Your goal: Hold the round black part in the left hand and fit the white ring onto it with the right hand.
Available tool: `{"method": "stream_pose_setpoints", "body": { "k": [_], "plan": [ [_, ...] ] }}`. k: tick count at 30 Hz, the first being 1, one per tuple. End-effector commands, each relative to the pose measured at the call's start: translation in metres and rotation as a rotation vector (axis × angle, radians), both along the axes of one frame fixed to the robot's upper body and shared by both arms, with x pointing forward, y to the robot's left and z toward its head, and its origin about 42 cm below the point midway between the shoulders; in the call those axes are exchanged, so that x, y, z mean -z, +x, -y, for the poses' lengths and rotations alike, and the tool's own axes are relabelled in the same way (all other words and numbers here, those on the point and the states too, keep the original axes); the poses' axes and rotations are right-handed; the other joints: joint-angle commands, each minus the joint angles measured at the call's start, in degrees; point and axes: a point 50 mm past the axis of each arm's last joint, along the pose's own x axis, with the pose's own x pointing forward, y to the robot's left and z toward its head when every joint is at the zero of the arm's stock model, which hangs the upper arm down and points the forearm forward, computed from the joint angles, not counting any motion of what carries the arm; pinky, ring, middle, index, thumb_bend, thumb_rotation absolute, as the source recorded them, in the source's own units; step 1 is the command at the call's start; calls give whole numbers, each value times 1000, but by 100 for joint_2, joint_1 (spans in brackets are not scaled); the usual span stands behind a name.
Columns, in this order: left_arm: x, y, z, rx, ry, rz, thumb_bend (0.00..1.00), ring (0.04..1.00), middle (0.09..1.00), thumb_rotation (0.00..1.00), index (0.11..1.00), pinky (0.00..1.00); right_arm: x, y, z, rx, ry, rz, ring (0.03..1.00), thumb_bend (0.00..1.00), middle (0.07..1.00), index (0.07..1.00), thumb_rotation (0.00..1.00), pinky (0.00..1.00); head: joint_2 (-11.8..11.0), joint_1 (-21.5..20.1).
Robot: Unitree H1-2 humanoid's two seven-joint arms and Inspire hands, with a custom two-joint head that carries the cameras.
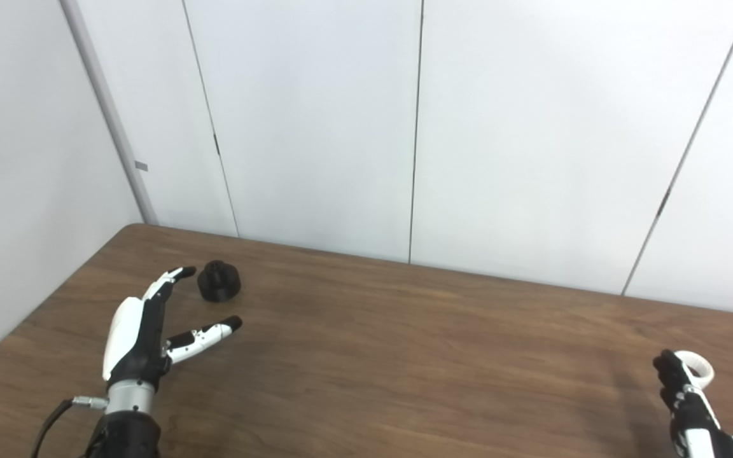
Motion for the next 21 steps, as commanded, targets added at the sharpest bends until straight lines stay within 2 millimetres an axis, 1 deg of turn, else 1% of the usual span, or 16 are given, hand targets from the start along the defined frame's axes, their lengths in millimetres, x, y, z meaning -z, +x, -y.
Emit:
{"method": "stream_pose_setpoints", "body": {
  "k": [1, 6, 14, 21],
  "plan": [
    [-19, 12, -11, -26, 74, 62, 855, 973, 930, 344, 862, 959, 35, -24, -4, 29, 42, -117, 973, 583, 942, 943, 1000, 1000, 5, 7],
    [-20, 26, -24, -41, 90, 42, 866, 984, 932, 330, 857, 973, 36, -24, -5, 29, 41, -113, 964, 602, 935, 935, 1000, 1000, 24, -5],
    [-22, 51, -41, -67, 137, -40, 899, 996, 934, 350, 852, 1000, 37, -24, -5, 26, 43, -124, 960, 645, 935, 932, 1000, 1000, 76, -30],
    [-22, 73, -52, -86, 171, -91, 904, 989, 937, 334, 840, 1000, 37, -24, -6, 31, 41, -127, 953, 627, 927, 928, 1000, 992, 108, -25]
  ]
}}
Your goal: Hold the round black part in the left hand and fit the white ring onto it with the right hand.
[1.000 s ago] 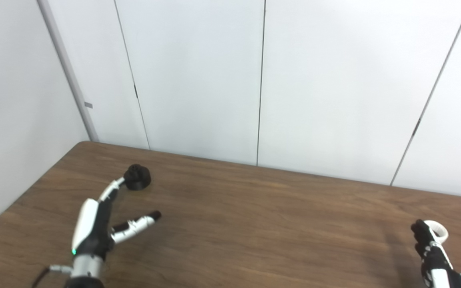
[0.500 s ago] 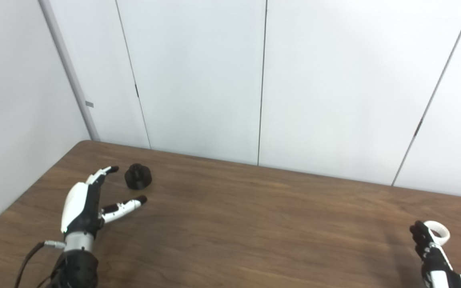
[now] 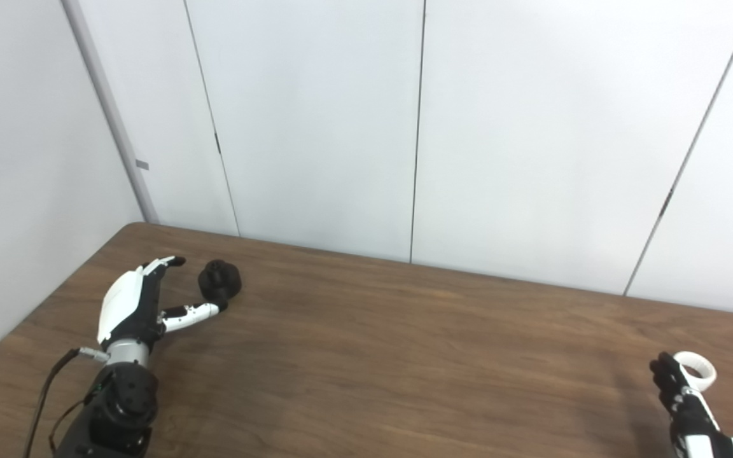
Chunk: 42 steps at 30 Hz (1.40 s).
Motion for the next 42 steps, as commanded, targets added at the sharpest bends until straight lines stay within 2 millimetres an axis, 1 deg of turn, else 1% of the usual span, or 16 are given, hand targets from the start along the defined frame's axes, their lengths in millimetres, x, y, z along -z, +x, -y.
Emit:
{"method": "stream_pose_setpoints", "body": {
  "k": [1, 2, 3, 4, 5, 8, 11, 13, 17, 22, 26, 30, 35, 42],
  "plan": [
    [-27, 17, -11, -18, 76, 55, 904, 990, 937, 333, 839, 1000, 36, -23, -6, 28, 47, -111, 953, 627, 926, 928, 1000, 992, 3, 2],
    [-28, 21, -14, -21, 79, 40, 903, 992, 939, 334, 839, 1000, 36, -23, -6, 28, 48, -110, 952, 627, 927, 929, 1000, 992, 68, 1],
    [-28, 24, -15, -22, 81, 30, 900, 996, 941, 337, 838, 1000, 36, -23, -7, 28, 48, -109, 950, 621, 924, 927, 1000, 992, 76, -2],
    [-29, 29, -18, -20, 91, 14, 900, 997, 942, 338, 838, 1000, 36, -22, -7, 28, 50, -107, 949, 619, 924, 927, 1000, 992, 28, -24],
    [-29, 33, -20, -17, 102, -3, 901, 999, 945, 345, 838, 1000, 36, -22, -7, 26, 52, -107, 951, 617, 924, 926, 1000, 993, 87, -28],
    [-30, 42, -25, -12, 124, -34, 913, 1000, 949, 375, 837, 1000, 36, -22, -8, 27, 55, -106, 954, 613, 925, 928, 999, 996, 68, -66],
    [-30, 54, -31, -21, 122, -74, 915, 1000, 952, 376, 834, 1000, 37, -21, -9, 27, 55, -108, 940, 634, 914, 923, 983, 976, 84, -128],
    [-31, 60, -33, -26, 124, -94, 911, 1000, 953, 381, 839, 1000, 38, -20, -9, 25, 56, -108, 931, 653, 911, 925, 974, 962, 62, -99],
    [-32, 71, -36, -30, 140, -117, 912, 1000, 947, 369, 833, 1000, 38, -21, -11, 28, 53, -99, 913, 616, 897, 915, 980, 935, 86, -129],
    [-34, 81, -38, -20, 152, -141, 922, 1000, 944, 380, 832, 1000, 37, -21, -11, 25, 50, -99, 924, 603, 900, 919, 996, 943, 86, -129],
    [-32, 86, -37, -1, 145, -158, 921, 1000, 953, 378, 839, 1000, 36, -22, -12, 29, 48, -102, 931, 606, 905, 920, 1000, 964, 91, -138],
    [-30, 89, -34, 13, 157, -184, 933, 1000, 952, 400, 838, 1000, 35, -23, -12, 28, 54, -99, 931, 620, 904, 923, 996, 971, 91, -134],
    [-27, 92, -30, 23, 154, -186, 932, 1000, 949, 380, 826, 1000, 35, -24, -13, 29, 50, -97, 930, 607, 906, 921, 999, 960, 103, -161],
    [-20, 93, -30, 11, 154, -190, 924, 996, 936, 375, 809, 1000, 39, -23, -12, 35, 50, -104, 927, 625, 902, 922, 999, 988, 51, -189]
  ]
}}
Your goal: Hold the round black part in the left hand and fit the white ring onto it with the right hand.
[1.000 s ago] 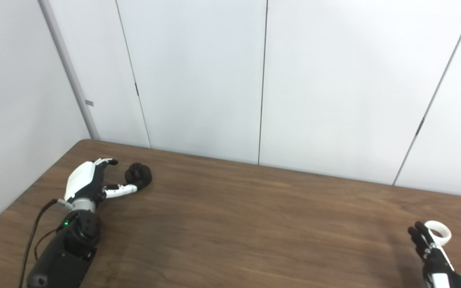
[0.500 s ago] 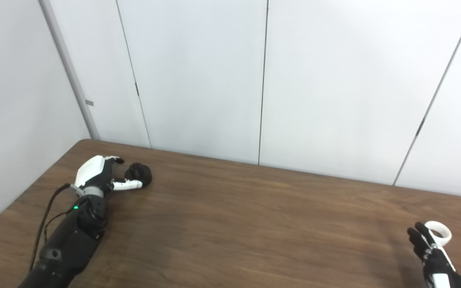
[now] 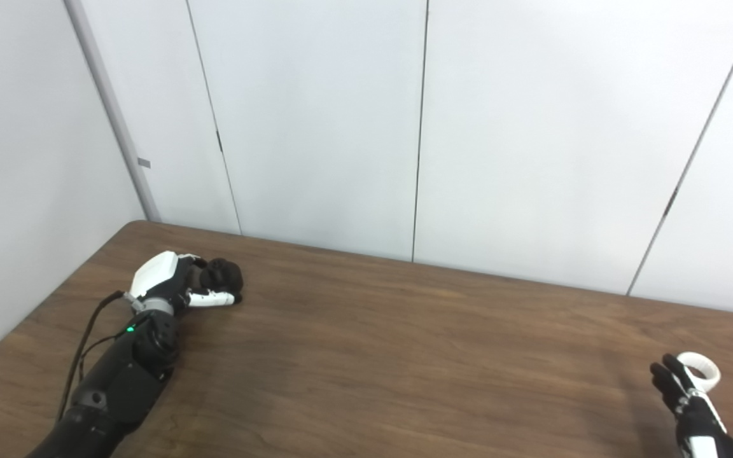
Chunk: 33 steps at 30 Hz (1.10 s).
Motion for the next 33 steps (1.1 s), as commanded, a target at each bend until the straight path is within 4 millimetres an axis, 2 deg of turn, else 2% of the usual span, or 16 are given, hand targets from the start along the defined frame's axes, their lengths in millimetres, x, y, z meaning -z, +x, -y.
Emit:
{"method": "stream_pose_setpoints", "body": {
  "k": [1, 16, 23, 28, 29, 30, 31, 33],
  "plan": [
    [-32, 15, -6, 2, 43, 97, 923, 994, 935, 373, 805, 1000, 40, -23, -12, 22, 58, -110, 927, 629, 902, 920, 997, 988, -5, 2],
    [-30, 14, -5, -11, 49, 92, 905, 981, 913, 347, 748, 1000, 41, -20, -13, 28, 47, -109, 933, 625, 902, 920, 1000, 987, 10, -47],
    [-32, 14, -5, -11, 45, 117, 862, 965, 898, 261, 704, 1000, 40, -23, -13, 26, 36, -113, 933, 610, 907, 921, 1000, 990, 50, -27],
    [-31, 13, -6, -7, 45, 145, 821, 951, 875, 201, 639, 1000, 41, -23, -12, 25, 39, -115, 933, 624, 907, 924, 1000, 986, 81, 3],
    [-30, 13, -6, -11, 33, 160, 797, 944, 858, 154, 612, 1000, 41, -24, -11, 24, 40, -117, 932, 626, 906, 925, 1000, 986, 81, 3],
    [-30, 13, -6, -14, 19, 178, 664, 940, 845, 108, 552, 1000, 41, -24, -11, 24, 40, -119, 933, 626, 907, 925, 1000, 989, 81, 3],
    [-30, 12, -6, -15, 14, 190, 596, 935, 830, 82, 520, 1000, 40, -24, -11, 23, 39, -119, 933, 628, 908, 926, 1000, 988, 97, 13],
    [-29, 11, -6, -18, 12, 204, 537, 924, 805, 55, 491, 1000, 40, -24, -11, 22, 37, -116, 935, 630, 911, 929, 1000, 984, 97, 13]
  ]
}}
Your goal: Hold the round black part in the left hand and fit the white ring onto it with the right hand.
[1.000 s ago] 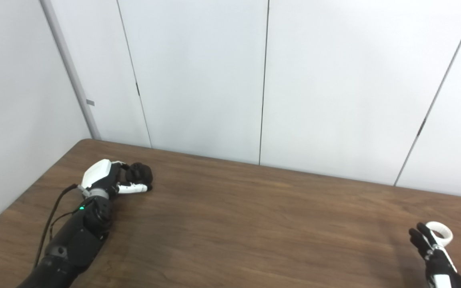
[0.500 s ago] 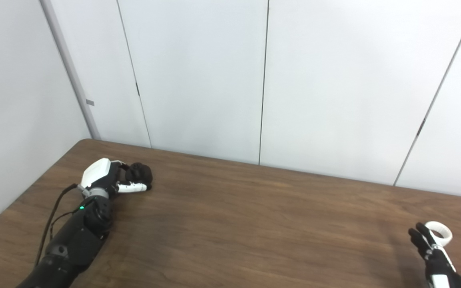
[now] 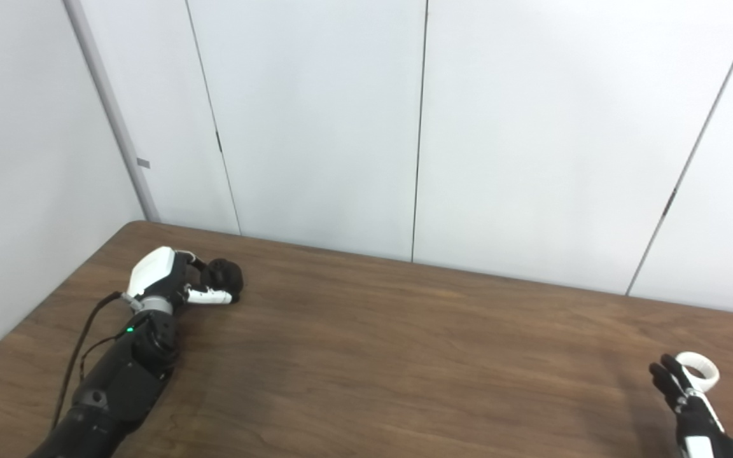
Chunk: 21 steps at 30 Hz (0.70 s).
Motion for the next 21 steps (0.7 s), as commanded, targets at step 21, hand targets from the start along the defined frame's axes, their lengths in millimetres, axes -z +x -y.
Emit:
{"method": "stream_pose_setpoints", "body": {
  "k": [21],
  "plan": [
    [-30, 1, 3, 30, 71, 151, 523, 888, 767, 48, 484, 1000, 36, -24, -11, 22, 72, -111, 936, 626, 910, 935, 1000, 1000, 88, -58]
  ]
}}
